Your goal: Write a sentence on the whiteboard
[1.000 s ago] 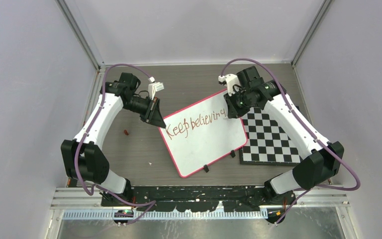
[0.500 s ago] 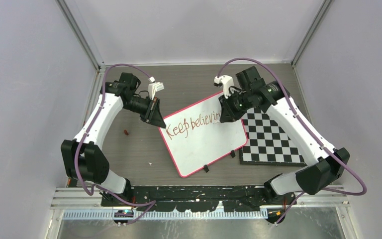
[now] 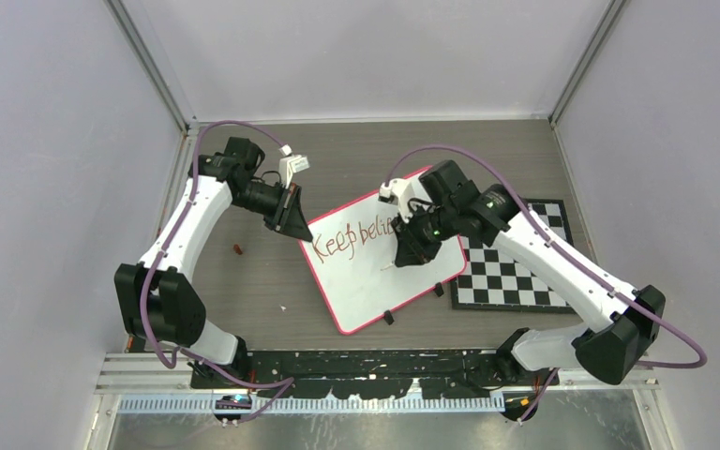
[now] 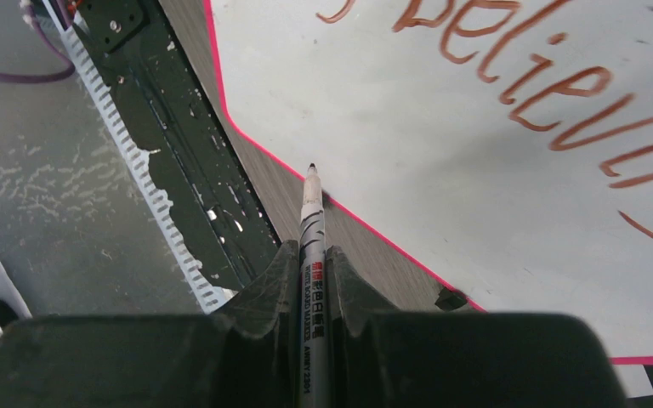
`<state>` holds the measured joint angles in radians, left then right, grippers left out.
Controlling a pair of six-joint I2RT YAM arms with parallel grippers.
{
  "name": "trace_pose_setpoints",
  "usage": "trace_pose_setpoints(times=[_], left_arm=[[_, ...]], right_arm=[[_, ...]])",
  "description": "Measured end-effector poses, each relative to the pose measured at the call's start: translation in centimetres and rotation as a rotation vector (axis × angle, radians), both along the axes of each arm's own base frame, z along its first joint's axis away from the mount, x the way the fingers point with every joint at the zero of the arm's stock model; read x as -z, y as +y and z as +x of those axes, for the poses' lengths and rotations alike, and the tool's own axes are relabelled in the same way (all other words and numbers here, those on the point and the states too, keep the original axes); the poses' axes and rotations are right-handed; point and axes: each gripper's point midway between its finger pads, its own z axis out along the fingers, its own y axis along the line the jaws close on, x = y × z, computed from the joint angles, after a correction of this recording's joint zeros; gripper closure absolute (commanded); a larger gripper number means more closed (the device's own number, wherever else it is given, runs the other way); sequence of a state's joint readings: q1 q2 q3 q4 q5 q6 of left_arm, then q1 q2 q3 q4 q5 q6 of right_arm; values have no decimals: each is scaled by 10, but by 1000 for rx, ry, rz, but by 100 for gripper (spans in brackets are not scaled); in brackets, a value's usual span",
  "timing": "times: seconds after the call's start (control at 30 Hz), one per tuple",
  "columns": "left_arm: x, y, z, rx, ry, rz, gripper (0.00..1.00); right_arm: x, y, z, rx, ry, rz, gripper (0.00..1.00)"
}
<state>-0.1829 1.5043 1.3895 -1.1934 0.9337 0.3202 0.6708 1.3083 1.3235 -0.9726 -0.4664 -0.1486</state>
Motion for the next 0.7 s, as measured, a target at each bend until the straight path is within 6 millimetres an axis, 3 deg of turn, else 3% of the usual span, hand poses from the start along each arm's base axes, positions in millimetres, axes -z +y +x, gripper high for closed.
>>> trace_pose_setpoints(times=[0.53, 0.7], left_arm=[[1, 0, 0, 1, -5, -5, 100], [2, 0, 0, 0, -5, -6, 100]], right_arm=[[23, 33, -20, -119, -83, 45, 100], [32, 35, -26, -151, -125, 46, 100]])
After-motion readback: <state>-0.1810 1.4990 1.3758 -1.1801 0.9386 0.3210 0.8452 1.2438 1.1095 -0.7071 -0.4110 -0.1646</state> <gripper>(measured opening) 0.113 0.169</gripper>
